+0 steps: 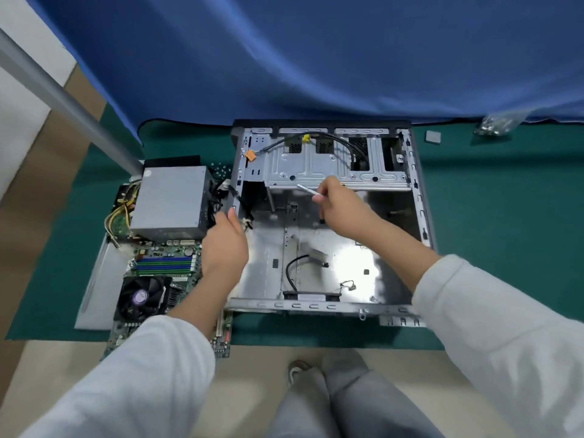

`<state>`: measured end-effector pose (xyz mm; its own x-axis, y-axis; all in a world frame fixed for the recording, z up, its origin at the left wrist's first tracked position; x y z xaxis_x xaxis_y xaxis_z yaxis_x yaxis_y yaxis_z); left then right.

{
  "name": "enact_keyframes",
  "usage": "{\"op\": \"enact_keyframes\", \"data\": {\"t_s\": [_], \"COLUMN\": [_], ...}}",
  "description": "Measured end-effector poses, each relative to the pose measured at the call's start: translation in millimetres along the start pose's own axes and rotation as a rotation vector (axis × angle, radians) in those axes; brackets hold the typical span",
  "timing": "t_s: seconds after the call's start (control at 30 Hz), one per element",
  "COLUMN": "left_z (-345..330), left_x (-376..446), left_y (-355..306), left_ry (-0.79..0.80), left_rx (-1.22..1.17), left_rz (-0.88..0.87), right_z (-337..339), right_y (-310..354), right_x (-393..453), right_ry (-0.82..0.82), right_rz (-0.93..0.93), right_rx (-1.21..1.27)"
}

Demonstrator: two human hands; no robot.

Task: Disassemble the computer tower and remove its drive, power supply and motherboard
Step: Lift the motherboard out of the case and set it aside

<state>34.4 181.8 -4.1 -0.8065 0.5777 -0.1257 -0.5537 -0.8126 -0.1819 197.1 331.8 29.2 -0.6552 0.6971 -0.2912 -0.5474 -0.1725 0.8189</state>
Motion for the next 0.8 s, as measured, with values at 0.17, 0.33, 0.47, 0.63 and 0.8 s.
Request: {"op": "enact_keyframes", "data": {"t_s": [0.17,0.33,0.47,0.63,0.8], "left_z": [1,15,34,-6,-35], "left_x": [-8,-42,-100,-173,-207], "left_y": [5,4,-32,-92,-113], "left_ry": [0.024,0.058,-0.1,0.558,0.699], "left_rx": [-0.102,-0.215,-0.375,-0.866,-0.783], "left_rz": [-0.025,-0.033,-0.209,-0.163,-0.109], "right_z": [6,10,11,-8,-19], "right_y": [-30,-55,-62,-62,-79], "right_x": [-66,-113,-145,-171,-195], "right_ry": [-0.049,-0.172,-0.215,-0.18,-0.161], "right_rz": [-0.101,-0.26,-0.289,-0.31,-0.354], "right_rx": [0.257,0.568,0.765,1.0,0.981]}}
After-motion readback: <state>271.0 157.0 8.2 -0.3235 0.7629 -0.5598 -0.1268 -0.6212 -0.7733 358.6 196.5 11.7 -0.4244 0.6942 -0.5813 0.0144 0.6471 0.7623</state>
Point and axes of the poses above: each hand's wrist, its own x-axis towards the middle knuckle, its own z-axis out of the back of the hand, y = z × x, the point moved 5 cm from there along x, towards the middle knuckle, and after that the axes turned 14 degrees about x, right-handed, at the moved point
